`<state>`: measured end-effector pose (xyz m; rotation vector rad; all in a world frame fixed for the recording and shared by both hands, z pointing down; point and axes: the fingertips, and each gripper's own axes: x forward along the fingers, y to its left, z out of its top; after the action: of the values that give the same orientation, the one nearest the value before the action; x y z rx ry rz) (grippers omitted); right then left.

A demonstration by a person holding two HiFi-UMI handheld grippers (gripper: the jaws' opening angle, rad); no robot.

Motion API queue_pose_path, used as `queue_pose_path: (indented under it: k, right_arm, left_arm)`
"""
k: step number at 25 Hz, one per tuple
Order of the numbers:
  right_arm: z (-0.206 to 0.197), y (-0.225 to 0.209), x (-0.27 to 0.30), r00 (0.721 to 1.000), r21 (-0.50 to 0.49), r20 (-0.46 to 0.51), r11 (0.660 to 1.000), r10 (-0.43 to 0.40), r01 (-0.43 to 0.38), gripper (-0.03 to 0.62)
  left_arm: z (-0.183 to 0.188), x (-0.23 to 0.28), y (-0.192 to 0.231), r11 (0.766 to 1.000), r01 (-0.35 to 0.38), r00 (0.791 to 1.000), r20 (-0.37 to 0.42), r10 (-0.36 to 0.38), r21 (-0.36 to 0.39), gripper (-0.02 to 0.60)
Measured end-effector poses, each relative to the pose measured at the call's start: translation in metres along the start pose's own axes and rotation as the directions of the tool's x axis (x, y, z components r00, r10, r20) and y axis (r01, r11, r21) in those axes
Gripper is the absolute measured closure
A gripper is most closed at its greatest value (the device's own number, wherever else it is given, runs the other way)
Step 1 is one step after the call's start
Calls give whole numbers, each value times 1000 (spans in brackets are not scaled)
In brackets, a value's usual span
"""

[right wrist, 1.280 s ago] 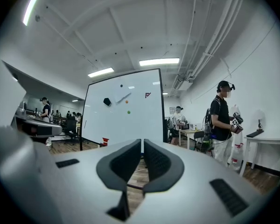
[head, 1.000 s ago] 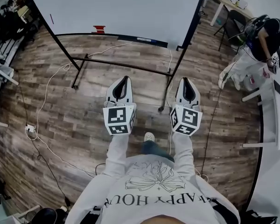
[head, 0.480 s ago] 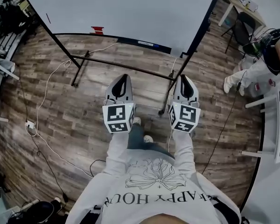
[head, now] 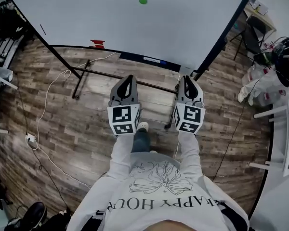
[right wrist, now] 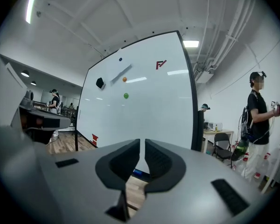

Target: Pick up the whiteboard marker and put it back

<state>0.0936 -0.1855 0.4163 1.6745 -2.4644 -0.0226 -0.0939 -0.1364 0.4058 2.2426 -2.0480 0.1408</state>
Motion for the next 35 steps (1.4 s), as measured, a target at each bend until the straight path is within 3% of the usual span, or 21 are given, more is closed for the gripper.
queue_pose_path:
  k: [4,10,16,21,27,35]
  right_arm:
    - [1,11,54,999,-34,-31,999,24,-25,528]
    - [-7,26,118,994,-128,-97,990,49,-61,513]
    - [-32,49,177,971,-271,-224,952,79,-140,487]
    - [-56,73,209,945,-398,-312,889,102,-227,487]
    - [-84,87,235,906,-535,-405,772,122,-343,487]
    - [-127,113,262,822,-566,-547,653,159,-503,487]
  left_arm:
    - [7,47,27,1000,7,1000,-8,-7,10,575]
    - [4,100,57,1000,16,999,-38,-15,12,575]
    - [-7,138,88,1000,12,997,-73,-11,11,575]
    - [-22,156,110,1000,2,994,-112,-2,-1,575]
    - [-36,169,121,1000,-14,990,-143,12,-14,575]
    - [-47,172,135,996,-67,983,-175,56,-57,575]
